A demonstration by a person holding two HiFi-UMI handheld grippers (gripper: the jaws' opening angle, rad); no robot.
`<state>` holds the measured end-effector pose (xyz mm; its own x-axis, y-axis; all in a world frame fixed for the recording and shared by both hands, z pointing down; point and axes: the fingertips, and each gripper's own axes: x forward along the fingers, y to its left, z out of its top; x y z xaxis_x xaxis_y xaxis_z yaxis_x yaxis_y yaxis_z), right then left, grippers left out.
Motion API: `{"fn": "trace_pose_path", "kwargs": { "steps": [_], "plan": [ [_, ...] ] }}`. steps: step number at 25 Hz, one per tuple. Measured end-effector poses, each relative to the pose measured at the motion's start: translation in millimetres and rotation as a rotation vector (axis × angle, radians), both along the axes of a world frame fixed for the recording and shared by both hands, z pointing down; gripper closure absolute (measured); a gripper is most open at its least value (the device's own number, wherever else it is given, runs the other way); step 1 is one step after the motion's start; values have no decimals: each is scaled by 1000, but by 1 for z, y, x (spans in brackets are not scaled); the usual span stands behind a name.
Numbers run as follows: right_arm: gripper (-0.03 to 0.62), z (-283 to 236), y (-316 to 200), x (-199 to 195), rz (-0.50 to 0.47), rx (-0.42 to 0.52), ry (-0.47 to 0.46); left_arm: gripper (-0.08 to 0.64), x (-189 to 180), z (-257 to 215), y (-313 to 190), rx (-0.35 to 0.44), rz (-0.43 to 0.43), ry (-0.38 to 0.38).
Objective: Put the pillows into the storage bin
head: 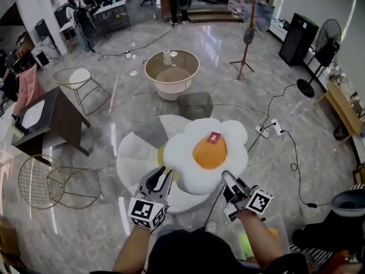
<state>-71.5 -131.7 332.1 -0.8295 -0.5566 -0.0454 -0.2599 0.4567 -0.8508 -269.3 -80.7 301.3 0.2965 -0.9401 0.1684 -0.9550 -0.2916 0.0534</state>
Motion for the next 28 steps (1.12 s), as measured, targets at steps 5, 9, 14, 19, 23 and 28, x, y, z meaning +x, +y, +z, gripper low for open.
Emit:
{"fn": "trace_pose_path", "kwargs": {
  "steps": [5, 9, 14, 19, 23, 28],
  "plan": [
    [456, 4, 18, 3, 179, 0, 17, 455, 2, 4, -25, 2, 203, -12],
    [456, 8, 39, 33, 351, -9, -1, 454, 35, 4, -46, 7, 390, -25],
    [456, 19, 83, 104, 545, -26, 1, 455, 120, 9, -48, 5, 606, -33],
    [456, 24, 134, 184, 699, -41, 22, 456, 220, 12, -24, -4, 775, -9],
    [456, 21, 176, 242, 809, -30, 34, 454, 296, 10, 8, 4, 913, -3],
    [456, 25, 216, 302, 920, -27, 67, 454, 371, 22, 40, -23, 1014, 24]
  ]
}}
